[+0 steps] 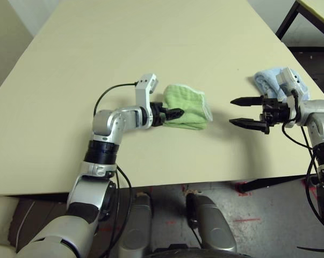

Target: Fold the towel and set it aside.

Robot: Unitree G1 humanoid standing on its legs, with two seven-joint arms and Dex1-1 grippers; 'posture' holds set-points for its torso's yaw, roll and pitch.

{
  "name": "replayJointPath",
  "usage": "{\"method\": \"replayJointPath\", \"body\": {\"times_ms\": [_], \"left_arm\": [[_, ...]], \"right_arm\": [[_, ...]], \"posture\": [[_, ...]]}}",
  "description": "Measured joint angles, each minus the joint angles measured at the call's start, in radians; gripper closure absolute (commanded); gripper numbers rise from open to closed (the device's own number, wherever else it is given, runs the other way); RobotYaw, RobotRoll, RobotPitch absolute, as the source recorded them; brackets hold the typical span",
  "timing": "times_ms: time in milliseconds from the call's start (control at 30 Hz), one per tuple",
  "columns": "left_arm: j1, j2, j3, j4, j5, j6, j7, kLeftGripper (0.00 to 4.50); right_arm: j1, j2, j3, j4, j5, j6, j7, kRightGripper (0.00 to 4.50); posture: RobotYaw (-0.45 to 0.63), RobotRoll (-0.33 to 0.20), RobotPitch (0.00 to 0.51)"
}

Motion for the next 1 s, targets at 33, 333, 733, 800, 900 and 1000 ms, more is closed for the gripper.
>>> {"method": "replayJointPath", "body": {"times_ms": [33,333,733,800,900,1000], "left_arm": [[0.0,-0.009,0.014,0.002,0.0,-0.004,0.009,3.34],[0.012,-0.063,0.204,-0.084,-0.048,0.019,0.128,4.48],[0.042,-0.001,0.706,-0.363,-0.197,0.012,0.465,4.48],[0.048,0.028,0.768,-0.358,-0.197,-0.021,0.504,4.48],[0.051,0.048,0.818,-0.333,-0.203,-0.055,0.544,4.48],[0.067,0.074,0.848,-0.276,-0.203,-0.115,0.559,4.48]], "right_arm": [[0.0,0.0,0.0,0.0,0.0,-0.001,0.0,0.0],[-0.021,0.027,0.013,0.021,0.0,-0.034,0.0,0.0],[-0.099,0.103,0.013,0.122,-0.001,-0.072,-0.014,0.0],[-0.109,0.114,0.015,0.145,-0.004,-0.086,-0.014,0.0],[-0.134,0.134,0.018,0.18,-0.01,-0.105,-0.013,0.0],[-0.163,0.15,0.026,0.206,-0.016,-0.124,-0.012,0.0]], "posture": [[0.04,0.0,0.141],[0.08,0.0,0.138],[0.18,0.0,0.147],[0.19,0.0,0.148],[0.21,0.0,0.149],[0.21,0.0,0.15]]}}
